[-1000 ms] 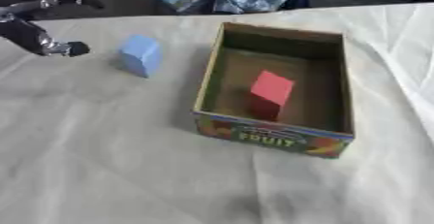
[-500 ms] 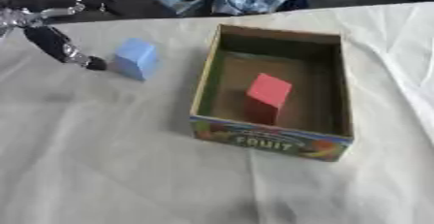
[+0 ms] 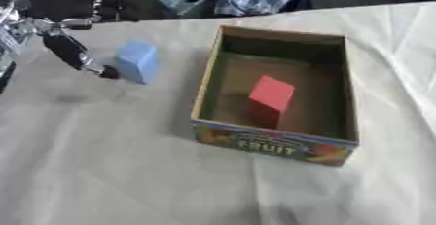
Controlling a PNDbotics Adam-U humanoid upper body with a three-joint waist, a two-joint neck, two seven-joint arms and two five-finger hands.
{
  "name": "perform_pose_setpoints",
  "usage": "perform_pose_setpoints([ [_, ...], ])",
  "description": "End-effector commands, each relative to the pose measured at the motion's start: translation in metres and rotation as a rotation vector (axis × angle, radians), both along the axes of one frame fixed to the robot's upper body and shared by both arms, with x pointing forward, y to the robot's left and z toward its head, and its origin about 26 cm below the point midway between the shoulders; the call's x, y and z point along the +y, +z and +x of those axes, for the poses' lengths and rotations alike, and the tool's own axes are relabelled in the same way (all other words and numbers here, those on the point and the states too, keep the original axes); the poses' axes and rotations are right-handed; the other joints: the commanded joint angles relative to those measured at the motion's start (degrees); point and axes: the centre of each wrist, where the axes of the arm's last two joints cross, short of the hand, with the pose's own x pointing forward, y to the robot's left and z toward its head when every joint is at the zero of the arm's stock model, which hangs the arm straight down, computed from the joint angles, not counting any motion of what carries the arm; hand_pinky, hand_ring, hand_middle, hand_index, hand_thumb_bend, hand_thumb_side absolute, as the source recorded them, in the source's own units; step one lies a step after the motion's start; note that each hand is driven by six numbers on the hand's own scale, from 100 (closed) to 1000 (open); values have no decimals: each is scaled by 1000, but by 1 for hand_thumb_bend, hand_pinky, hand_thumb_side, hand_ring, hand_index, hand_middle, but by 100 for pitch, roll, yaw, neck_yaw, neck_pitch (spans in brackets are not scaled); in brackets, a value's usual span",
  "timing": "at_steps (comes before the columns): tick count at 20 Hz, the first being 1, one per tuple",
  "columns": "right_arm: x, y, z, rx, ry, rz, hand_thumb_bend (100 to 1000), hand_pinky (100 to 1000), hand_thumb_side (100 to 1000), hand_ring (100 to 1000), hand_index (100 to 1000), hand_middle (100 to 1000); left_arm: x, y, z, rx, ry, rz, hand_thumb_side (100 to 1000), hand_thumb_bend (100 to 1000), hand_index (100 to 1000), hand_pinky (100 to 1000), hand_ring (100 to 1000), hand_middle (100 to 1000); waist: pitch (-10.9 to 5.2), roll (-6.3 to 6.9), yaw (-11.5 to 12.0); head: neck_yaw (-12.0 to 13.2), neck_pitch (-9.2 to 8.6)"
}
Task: Pick up objects on the table and place them in the box.
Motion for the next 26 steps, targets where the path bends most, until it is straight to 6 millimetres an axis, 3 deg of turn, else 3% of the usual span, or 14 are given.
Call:
perform_pose_setpoints([
  [1, 1, 9, -2, -34, 12, -21, 477, 860, 906, 741, 873, 554, 5, 18, -4, 70, -40, 215, 849, 654, 982, 772, 903, 1000, -96, -13, -6, 51, -75],
  [26, 9, 9, -1, -26, 23, -72, 470, 865, 905, 743, 884, 547, 21, 23, -4, 26, 15, 210, 840, 560, 956, 780, 910, 1000, 165, 100, -211, 260, -175],
])
